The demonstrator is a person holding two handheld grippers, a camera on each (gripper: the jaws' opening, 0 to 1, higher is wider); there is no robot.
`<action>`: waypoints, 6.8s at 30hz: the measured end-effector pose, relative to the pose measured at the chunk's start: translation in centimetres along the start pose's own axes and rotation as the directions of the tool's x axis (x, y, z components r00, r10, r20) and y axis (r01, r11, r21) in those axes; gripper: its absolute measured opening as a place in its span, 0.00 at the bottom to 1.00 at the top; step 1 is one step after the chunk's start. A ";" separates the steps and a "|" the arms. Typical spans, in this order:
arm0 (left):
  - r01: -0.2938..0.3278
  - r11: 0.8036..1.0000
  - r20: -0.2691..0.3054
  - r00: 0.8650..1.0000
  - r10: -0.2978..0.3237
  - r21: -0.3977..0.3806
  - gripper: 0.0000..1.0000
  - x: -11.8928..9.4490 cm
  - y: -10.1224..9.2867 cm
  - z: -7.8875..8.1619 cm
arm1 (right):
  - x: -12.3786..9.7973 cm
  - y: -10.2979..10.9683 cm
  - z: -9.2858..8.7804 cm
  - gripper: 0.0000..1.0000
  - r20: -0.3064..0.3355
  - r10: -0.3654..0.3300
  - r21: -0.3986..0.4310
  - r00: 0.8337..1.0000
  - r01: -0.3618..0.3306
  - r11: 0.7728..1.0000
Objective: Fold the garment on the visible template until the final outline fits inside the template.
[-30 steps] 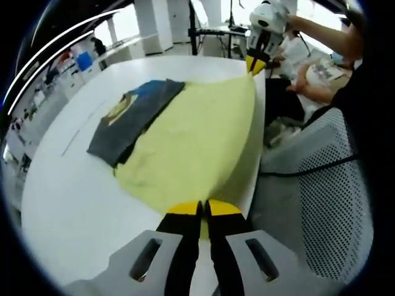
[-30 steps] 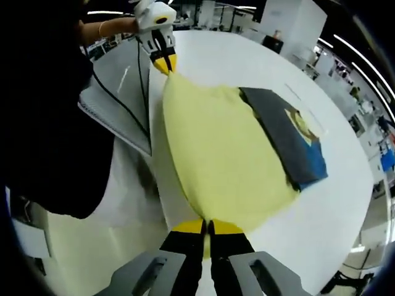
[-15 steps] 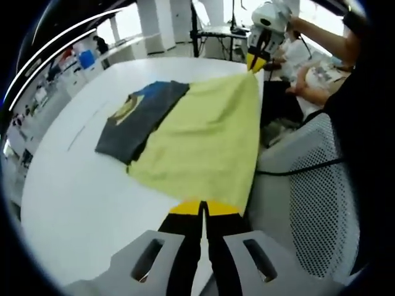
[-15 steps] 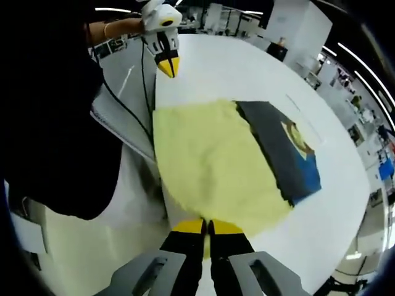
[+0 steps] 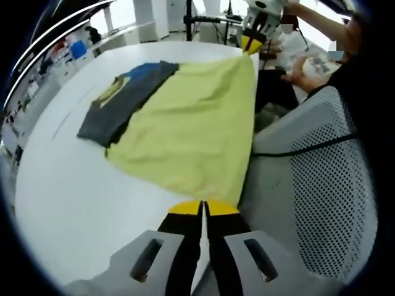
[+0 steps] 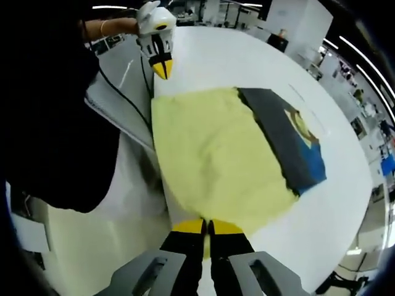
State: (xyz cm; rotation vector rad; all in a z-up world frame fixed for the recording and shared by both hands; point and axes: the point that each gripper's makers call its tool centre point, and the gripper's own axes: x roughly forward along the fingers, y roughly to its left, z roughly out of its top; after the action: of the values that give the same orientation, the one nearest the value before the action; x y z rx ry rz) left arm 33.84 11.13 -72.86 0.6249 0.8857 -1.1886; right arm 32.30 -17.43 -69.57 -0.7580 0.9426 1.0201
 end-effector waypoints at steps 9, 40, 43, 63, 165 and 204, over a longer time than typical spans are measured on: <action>0.038 0.999 0.014 0.999 -0.038 0.030 0.21 2.0 -1.6 -0.1 | 0.3 -0.1 -0.1 0.00 -0.009 0.002 -0.003 1.000 -0.002 1.000; 0.018 0.969 0.048 0.998 -0.031 0.247 0.21 5.3 -2.7 -0.6 | 0.6 -0.3 -0.8 0.00 -0.016 -0.004 0.019 1.000 0.004 1.000; 0.040 0.982 0.045 0.998 -0.049 0.183 0.18 5.2 -3.0 -0.6 | 0.6 -0.3 -1.0 0.00 -0.019 -0.004 0.018 1.000 0.004 1.000; 0.044 0.997 0.042 0.998 -0.047 0.064 0.01 3.4 -2.2 0.4 | 0.5 -0.3 -1.3 0.00 -0.017 -0.005 0.030 1.000 0.005 1.000; -0.452 0.852 0.307 0.798 0.519 -0.265 0.00 -6.7 23.3 13.9 | -2.7 -24.4 8.6 0.00 0.085 -0.560 0.047 0.824 0.558 0.828; -0.391 0.875 0.098 0.896 0.432 -0.285 0.00 8.0 32.7 9.0 | 11.9 -31.1 3.7 0.00 -0.100 -0.514 0.161 0.852 0.524 0.837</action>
State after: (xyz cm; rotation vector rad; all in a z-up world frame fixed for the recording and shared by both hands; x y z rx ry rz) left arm 68.44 8.79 -76.02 0.4678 0.7096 -0.7087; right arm 64.99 -20.79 -76.07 -0.8290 0.7969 0.4287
